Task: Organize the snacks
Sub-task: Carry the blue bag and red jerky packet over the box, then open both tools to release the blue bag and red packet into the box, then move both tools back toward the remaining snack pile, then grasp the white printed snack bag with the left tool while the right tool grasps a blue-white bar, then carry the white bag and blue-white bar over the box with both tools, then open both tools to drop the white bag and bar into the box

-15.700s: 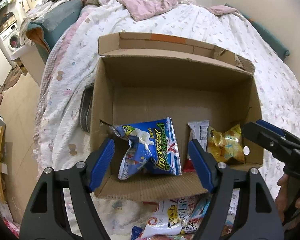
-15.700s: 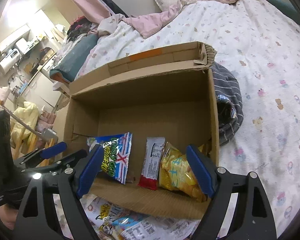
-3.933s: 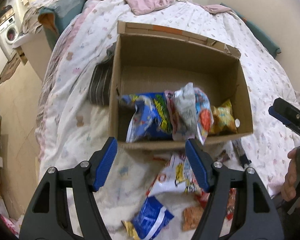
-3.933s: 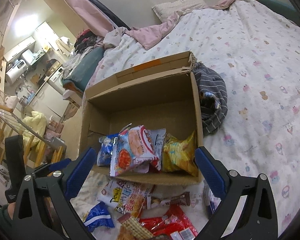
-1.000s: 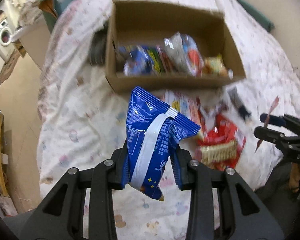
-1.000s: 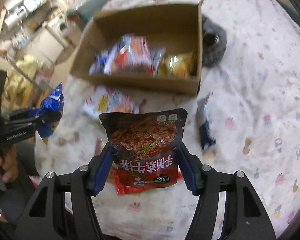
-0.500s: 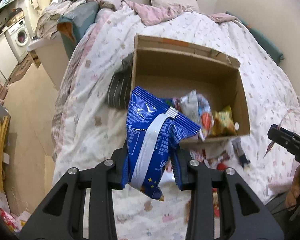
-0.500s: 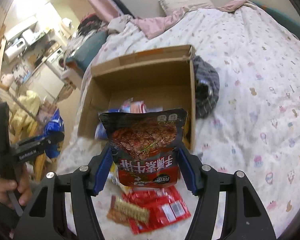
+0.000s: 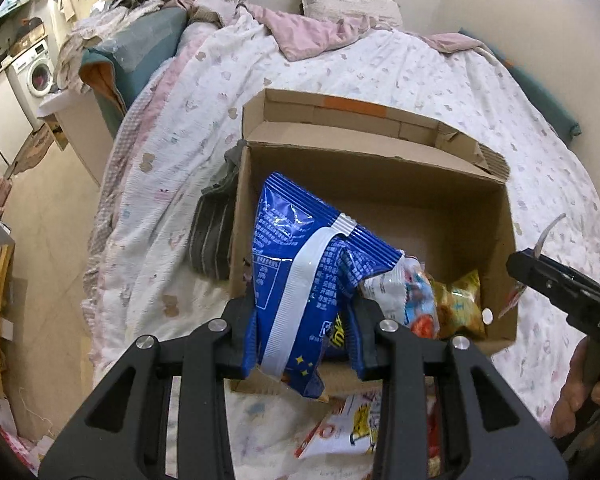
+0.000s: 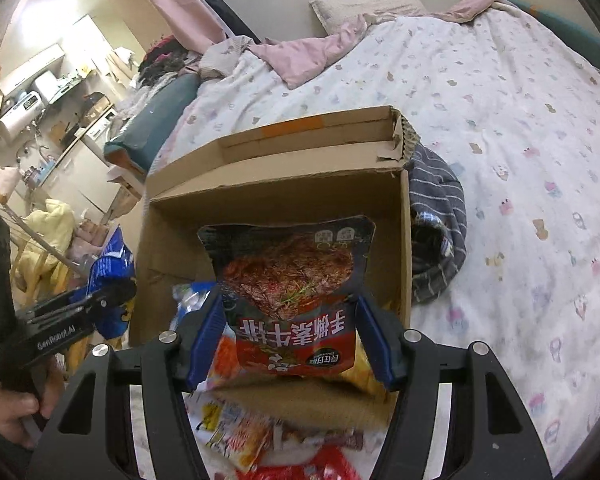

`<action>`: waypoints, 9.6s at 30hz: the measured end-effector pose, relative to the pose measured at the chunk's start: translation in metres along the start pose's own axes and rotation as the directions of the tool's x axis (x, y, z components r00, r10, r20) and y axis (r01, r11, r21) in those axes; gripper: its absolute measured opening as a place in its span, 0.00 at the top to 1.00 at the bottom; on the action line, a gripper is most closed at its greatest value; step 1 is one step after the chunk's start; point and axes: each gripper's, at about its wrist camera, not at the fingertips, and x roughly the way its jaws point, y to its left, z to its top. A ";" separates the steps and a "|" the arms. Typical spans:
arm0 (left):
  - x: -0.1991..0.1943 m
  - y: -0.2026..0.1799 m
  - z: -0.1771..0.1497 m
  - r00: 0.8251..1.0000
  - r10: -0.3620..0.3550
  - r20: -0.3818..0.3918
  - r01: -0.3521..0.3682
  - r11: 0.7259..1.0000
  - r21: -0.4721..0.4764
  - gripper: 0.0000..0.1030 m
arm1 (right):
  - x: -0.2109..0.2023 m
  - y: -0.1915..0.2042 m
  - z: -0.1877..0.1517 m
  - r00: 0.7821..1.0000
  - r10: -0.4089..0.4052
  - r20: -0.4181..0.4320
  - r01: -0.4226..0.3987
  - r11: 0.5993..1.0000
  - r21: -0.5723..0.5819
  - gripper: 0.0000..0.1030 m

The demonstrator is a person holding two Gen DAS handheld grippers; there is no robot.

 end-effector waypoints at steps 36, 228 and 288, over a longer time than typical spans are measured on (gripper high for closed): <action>0.049 -0.022 0.025 1.000 -0.014 0.027 0.013 0.999 0.050 0.21 | 0.038 -0.008 0.022 0.998 0.019 0.052 -0.020 0.999 0.028 0.00; -0.033 -0.001 -0.015 0.998 -0.057 -0.039 0.058 0.998 0.016 0.89 | -0.061 -0.003 -0.060 0.990 -0.126 0.057 0.127 0.992 -0.025 0.83; 0.031 -0.009 0.011 0.998 -0.059 0.021 0.058 0.997 0.060 0.30 | 0.035 -0.031 -0.004 0.998 -0.003 -0.056 0.007 0.997 0.078 0.52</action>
